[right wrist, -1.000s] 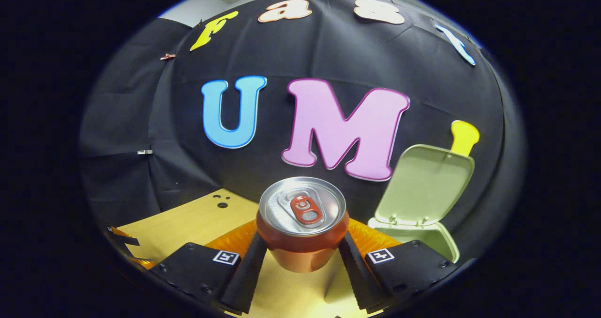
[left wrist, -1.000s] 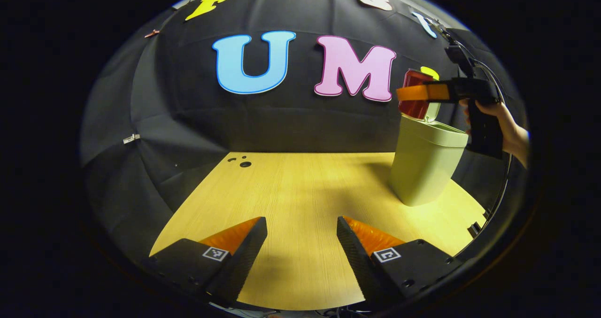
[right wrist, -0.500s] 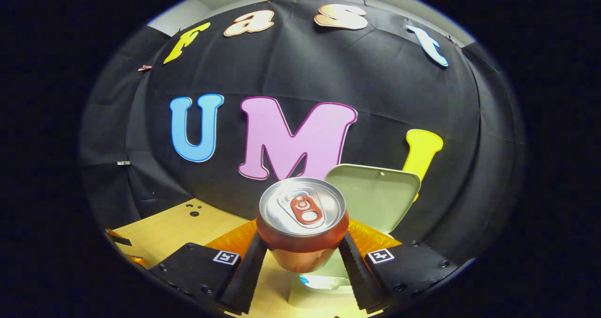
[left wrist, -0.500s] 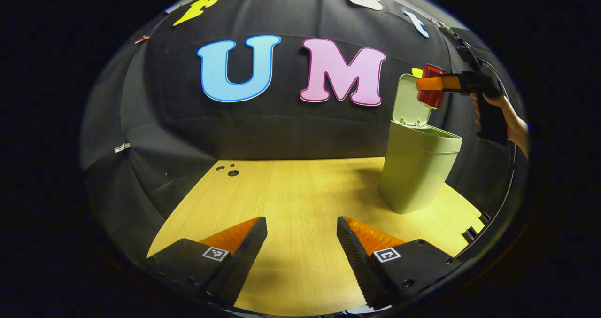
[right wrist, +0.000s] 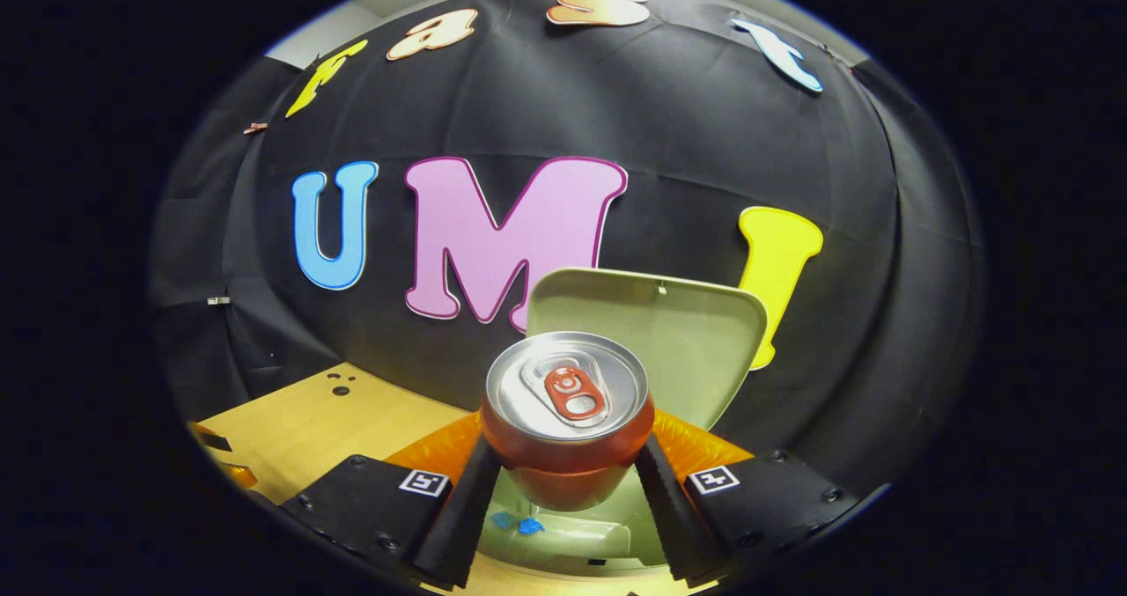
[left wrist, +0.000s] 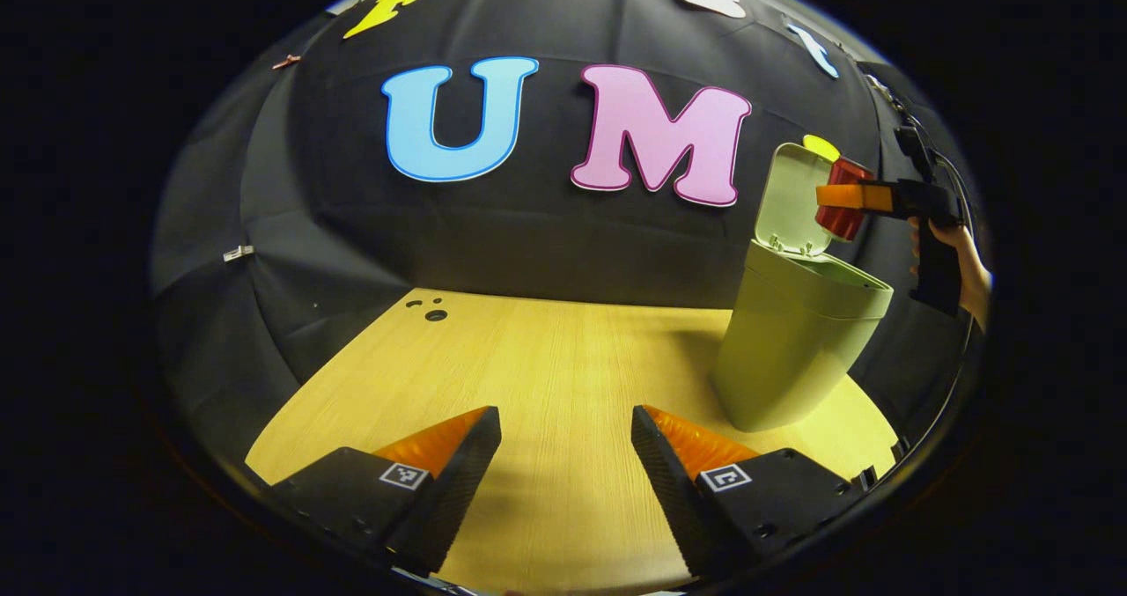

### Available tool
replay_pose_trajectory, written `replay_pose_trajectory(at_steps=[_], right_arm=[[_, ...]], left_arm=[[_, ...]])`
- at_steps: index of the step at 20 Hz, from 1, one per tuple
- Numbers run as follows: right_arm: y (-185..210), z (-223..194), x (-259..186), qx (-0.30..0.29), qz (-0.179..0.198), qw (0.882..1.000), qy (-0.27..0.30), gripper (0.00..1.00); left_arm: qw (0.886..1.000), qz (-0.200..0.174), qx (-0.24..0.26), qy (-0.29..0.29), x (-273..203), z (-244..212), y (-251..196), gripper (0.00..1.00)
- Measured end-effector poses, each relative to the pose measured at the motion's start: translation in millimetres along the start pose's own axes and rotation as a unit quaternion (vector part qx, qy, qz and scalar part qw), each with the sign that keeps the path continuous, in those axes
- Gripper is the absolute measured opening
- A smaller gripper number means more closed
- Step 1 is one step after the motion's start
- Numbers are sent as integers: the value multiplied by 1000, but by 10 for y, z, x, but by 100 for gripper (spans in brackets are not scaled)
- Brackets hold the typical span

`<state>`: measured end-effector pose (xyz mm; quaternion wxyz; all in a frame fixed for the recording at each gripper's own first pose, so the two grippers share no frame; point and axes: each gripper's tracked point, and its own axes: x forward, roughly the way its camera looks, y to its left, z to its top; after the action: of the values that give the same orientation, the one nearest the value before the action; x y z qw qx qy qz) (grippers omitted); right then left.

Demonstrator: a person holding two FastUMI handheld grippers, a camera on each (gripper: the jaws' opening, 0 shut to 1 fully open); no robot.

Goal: Press the lid of the desktop garbage bin to open it, pick up the crumpled paper on the desktop and throw it into the bin, then pick up the pop can on the desktop and drop it into the bin, and finally close the garbage bin lid.

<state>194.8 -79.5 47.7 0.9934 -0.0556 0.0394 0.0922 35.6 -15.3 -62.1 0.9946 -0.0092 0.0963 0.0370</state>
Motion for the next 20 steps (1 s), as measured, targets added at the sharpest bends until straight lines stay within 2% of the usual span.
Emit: replay_pose_trajectory(at_steps=[4,12,14,17,18,20], right_arm=[[-49,-186,106,-4,19,1000,11,83],[-36,-564,237,4,71,997,38,83],[-20,-620,230,-1,77,996,44,84],[-20,-606,193,-2,70,997,40,85],[-50,-600,183,-4,59,997,41,87],[-49,-519,124,-5,52,998,33,99]], left_arm=[[1000,26,-7,8,-5,-58,-55,96],[994,92,-52,20,-53,-179,-214,96],[994,93,-60,16,-68,-167,-287,96],[996,75,-55,10,-88,-162,-361,96],[996,70,-49,16,-110,-207,-358,96],[997,63,-37,15,-180,-222,-289,96]])
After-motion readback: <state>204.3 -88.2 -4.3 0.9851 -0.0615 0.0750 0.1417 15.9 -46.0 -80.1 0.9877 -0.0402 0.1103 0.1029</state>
